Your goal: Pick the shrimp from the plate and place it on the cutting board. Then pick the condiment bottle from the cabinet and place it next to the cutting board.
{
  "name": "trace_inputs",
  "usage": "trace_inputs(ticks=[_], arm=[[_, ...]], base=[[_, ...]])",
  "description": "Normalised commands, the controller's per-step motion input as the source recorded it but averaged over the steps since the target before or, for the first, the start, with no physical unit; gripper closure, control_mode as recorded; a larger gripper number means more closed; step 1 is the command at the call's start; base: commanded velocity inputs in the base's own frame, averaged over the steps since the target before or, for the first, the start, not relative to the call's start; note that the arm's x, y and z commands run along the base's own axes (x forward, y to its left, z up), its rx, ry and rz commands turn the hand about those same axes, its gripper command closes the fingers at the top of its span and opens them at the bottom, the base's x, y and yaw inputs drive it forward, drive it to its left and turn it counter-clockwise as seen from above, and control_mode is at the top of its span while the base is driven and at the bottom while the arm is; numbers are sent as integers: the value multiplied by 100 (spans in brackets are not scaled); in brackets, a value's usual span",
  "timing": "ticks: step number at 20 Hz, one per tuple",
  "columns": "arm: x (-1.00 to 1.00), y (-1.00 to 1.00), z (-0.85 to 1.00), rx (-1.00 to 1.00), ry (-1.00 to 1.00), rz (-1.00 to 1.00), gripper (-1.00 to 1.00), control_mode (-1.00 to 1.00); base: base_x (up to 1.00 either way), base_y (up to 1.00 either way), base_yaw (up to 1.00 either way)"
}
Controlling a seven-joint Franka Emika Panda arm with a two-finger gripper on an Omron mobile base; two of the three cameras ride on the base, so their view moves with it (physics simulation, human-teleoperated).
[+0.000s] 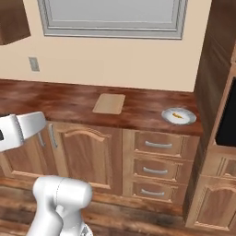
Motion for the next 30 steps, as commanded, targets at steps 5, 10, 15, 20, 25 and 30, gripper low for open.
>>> trace_inputs(ticks=[5,10,15,20,25,30], arm=[[0,0,0,0,0,0,-100,100],[0,0,0,0,0,0,-100,100],[0,0,0,0,0,0,-100,100],[0,0,0,0,0,0,-100,100],[0,0,0,0,0,0,-100,100],[0,0,0,0,0,0,-100,100]], base=[[59,2,-1],[59,0,0],[46,0,0],[41,0,-1],[42,0,-2],[47,0,-3]])
